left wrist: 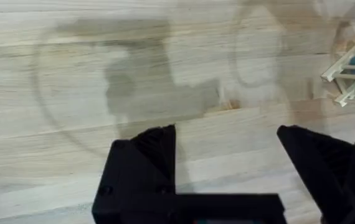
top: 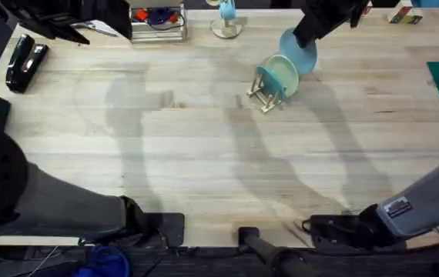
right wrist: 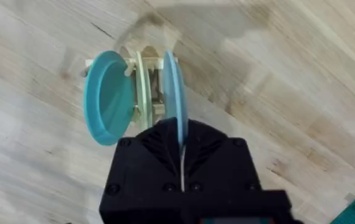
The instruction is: Pick up the plates from the table one by one and place each into a slot on the dish rack.
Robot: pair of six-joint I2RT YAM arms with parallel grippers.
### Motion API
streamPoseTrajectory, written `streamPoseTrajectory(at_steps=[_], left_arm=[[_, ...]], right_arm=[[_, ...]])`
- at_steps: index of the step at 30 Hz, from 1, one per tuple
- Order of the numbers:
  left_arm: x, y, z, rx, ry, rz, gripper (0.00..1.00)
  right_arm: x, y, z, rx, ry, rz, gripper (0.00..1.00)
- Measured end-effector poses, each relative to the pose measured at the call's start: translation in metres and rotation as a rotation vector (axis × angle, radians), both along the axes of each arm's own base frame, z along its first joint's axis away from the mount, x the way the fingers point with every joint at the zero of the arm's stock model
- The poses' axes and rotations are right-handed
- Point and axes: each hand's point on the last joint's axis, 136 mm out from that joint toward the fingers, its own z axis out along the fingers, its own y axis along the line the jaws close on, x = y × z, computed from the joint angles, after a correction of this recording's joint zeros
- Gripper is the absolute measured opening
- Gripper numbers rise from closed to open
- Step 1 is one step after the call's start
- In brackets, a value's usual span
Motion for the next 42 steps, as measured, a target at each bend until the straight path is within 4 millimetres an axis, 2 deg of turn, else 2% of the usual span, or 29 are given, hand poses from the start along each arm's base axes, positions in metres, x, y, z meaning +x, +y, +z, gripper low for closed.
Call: streamPoseTrajectory(at_steps=[10, 22, 37, 42], left_arm=[[0.0, 0.0, 0.0, 0.0, 0.0, 0.0, 0.994], [0.0, 0.0, 0.0, 0.0, 0.0, 0.0, 0.993], [0.0, 0.0, 0.0, 0.0, -0.001, 0.0, 0.995], [0.0, 0.0, 0.0, 0.0, 0.0, 0.0, 0.993]], right_arm=[[0.001, 0.002, -0.007, 0.005, 0.021, 0.003, 0.033], [0.002, 0.003, -0.036, -0.013, 0.1, 0.004, 0.033], [0.002, 0.003, -0.037, -0.013, 0.103, 0.003, 0.033], [0.002, 0.003, -0.037, -0.013, 0.103, 0.004, 0.098]])
